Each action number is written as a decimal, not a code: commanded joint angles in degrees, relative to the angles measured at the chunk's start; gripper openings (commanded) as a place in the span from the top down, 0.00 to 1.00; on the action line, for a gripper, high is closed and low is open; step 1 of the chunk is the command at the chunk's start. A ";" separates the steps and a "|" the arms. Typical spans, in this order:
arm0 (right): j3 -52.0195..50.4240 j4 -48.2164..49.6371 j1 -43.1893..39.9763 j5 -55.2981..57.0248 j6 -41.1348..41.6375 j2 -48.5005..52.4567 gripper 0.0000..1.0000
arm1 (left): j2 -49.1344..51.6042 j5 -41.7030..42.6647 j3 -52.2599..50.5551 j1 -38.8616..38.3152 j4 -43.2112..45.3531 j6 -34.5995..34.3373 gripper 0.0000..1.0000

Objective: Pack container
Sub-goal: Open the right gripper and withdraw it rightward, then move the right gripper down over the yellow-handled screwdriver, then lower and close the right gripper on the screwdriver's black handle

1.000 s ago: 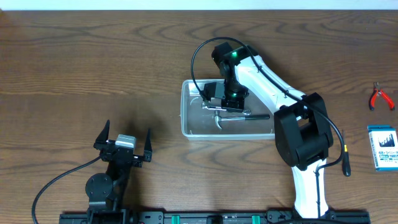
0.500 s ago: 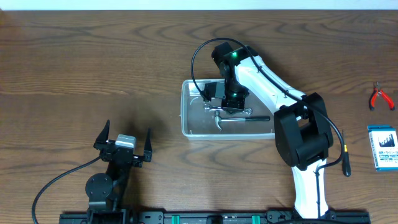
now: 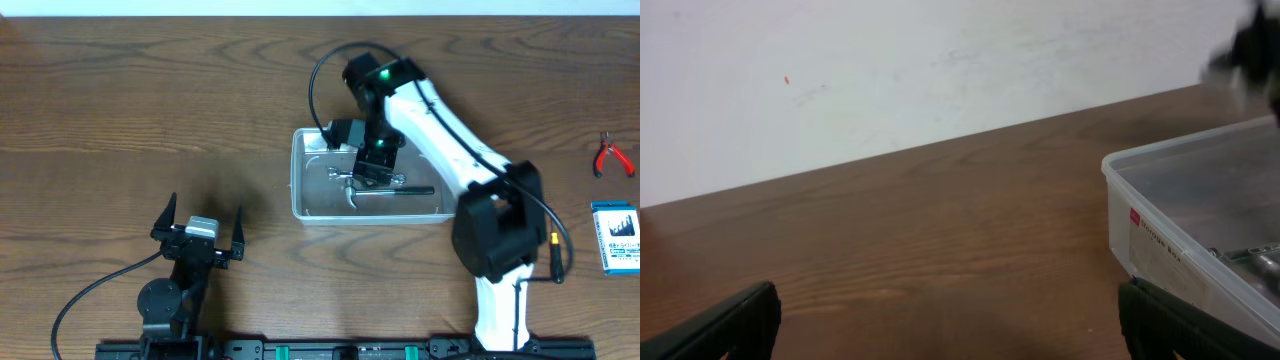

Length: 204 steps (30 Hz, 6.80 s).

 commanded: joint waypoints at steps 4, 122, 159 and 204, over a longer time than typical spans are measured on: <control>5.16 -0.70 -0.35 -1.07 9.09 -11.82 0.01 | -0.35 0.17 -1.09 0.20 -1.86 -0.31 0.02; -62.58 28.65 -63.82 4.00 10.10 -45.57 0.01 | -0.35 0.15 -1.09 0.20 -1.86 -0.31 0.02; -62.45 34.53 -63.87 4.37 14.93 -33.29 0.01 | -0.35 0.17 -1.09 0.20 -1.86 -0.31 0.02; -62.45 40.83 -66.82 6.01 15.63 -28.20 0.01 | -0.35 0.17 -1.09 0.20 -1.86 -0.31 0.02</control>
